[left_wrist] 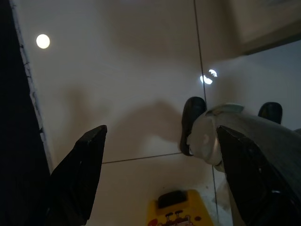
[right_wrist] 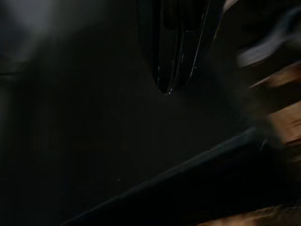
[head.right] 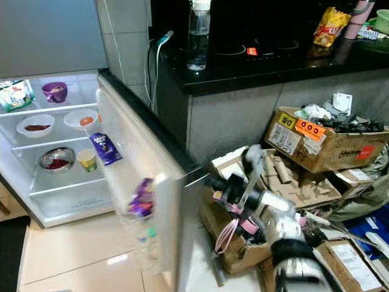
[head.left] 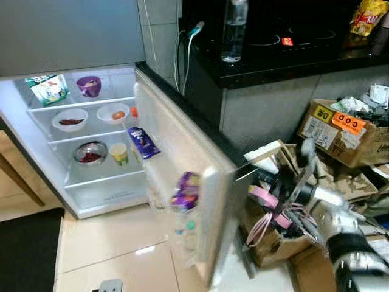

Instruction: Restocking fridge

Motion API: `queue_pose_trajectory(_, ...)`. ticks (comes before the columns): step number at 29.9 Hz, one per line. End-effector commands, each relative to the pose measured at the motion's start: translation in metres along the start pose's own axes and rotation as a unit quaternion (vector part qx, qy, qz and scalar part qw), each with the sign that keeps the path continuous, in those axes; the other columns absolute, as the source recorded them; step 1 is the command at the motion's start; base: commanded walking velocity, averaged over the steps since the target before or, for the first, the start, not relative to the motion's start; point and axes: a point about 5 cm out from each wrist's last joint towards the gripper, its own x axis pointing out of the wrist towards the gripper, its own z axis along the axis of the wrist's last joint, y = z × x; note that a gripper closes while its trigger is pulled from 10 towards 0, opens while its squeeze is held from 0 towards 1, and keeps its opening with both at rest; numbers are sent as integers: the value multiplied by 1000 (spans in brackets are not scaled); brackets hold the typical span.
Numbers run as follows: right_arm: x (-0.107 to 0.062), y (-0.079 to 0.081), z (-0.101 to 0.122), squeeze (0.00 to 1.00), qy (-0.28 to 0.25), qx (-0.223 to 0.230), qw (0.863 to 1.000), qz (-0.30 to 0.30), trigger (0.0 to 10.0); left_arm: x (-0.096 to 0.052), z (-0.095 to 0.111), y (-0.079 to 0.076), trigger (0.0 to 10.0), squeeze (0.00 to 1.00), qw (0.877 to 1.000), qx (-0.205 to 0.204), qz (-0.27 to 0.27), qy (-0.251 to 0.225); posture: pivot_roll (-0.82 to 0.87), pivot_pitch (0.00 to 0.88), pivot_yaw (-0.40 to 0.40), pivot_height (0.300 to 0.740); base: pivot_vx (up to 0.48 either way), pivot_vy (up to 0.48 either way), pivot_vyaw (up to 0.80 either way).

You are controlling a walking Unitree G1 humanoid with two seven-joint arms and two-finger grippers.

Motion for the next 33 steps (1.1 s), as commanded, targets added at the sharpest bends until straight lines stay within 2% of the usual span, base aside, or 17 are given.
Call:
queue_pose_trajectory(1, 19, 17, 0, 0, 6, -3, 998, 67, 10000, -1, -2, 3, 10000, 0, 1000, 8, 1, 7, -89, 0, -28, 740, 0, 0, 0)
queue_pose_trajectory(4, 30, 31, -2, 0, -2, 4, 995, 100, 10000, -1, -2, 3, 10000, 0, 1000, 7, 1, 7, -91, 0, -28, 740, 0, 0, 0)
queue_pose_trajectory(8, 42, 51, 11, 0, -87, 71, 983, 148, 10000, 0, -1, 1, 10000, 0, 1000, 5, 0, 5, -91, 0, -28, 740, 0, 0, 0)
queue_pose_trajectory(12, 35, 29, -1, 0, -96, 83, 991, 47, 10000, 0, 0, 0, 10000, 0, 1000, 5, -1, 4, -90, 0, -30, 740, 0, 0, 0)
queue_pose_trajectory(14, 21, 8, -21, 0, -68, 94, 991, -73, 10000, 0, 0, 0, 10000, 0, 1000, 5, -1, 3, -90, 0, -30, 740, 0, 0, 0)
queue_pose_trajectory(16, 14, 2, -29, 0, -52, 99, 986, -120, 10000, 0, 0, 1, 10000, 0, 1000, 5, -1, 3, -90, 0, -30, 740, 0, 0, 0)
queue_pose_trajectory(19, -31, -9, -69, 0, 63, 108, 951, -282, 10000, 0, 0, 1, 10000, 0, 1000, 5, 0, 5, -88, 0, -30, 740, 0, 0, 0)
queue_pose_trajectory(21, -31, -9, -69, 0, 63, 108, 951, -282, 10000, 0, 0, 1, 10000, 0, 1000, 5, 0, 5, -88, 0, -30, 740, 0, 0, 0)
queue_pose_trajectory(22, -64, -2, -97, 0, 131, 139, 913, -362, 10000, 0, 0, 0, 10000, 0, 1000, 4, 0, 5, -79, 0, -30, 740, 0, 0, 556)
queue_pose_trajectory(23, -81, 5, -112, 0, 163, 159, 888, -398, 10000, 0, -1, 0, 10000, 0, 1000, 2, -2, 6, -79, 0, -30, 740, 0, 0, 644)
queue_pose_trajectory(24, -81, 5, -112, 0, 163, 159, 888, -398, 10000, 0, -1, 0, 10000, 0, 1000, 2, -2, 6, -79, 0, -30, 740, 0, 0, 644)
queue_pose_trajectory(25, -94, 12, -123, 0, 192, 172, 866, -429, 10000, 0, -1, -2, 10000, 0, 1000, 0, -5, 8, -79, 0, -26, 740, 0, 0, 638)
queue_pose_trajectory(26, -94, 12, -123, 0, 192, 172, 866, -429, 10000, 0, -1, -2, 10000, 0, 1000, 0, -5, 8, -79, 0, -26, 740, 0, 0, 638)
queue_pose_trajectory(27, -106, 19, -133, 0, 208, 190, 846, -453, 10000, 0, -1, -3, 10000, 0, 1000, -5, -10, 8, -79, 0, -26, 740, 0, 0, 631)
queue_pose_trajectory(29, -106, 19, -133, 0, 208, 190, 846, -453, 10000, 0, -1, -3, 10000, 0, 1000, -5, -10, 8, -79, 0, -26, 740, 0, 0, 631)
queue_pose_trajectory(31, -113, 26, -141, 0, 222, 198, 832, -468, 10000, 1, -1, -5, 10000, 0, 1000, -8, -16, 7, -80, 0, -21, 740, 0, 0, 638)
queue_pose_trajectory(33, -126, 41, -156, 0, 237, 219, 807, -495, 10000, 1, 1, -7, 10000, 0, 1000, -19, -24, 3, -74, 0, -15, 740, 0, 0, 634)
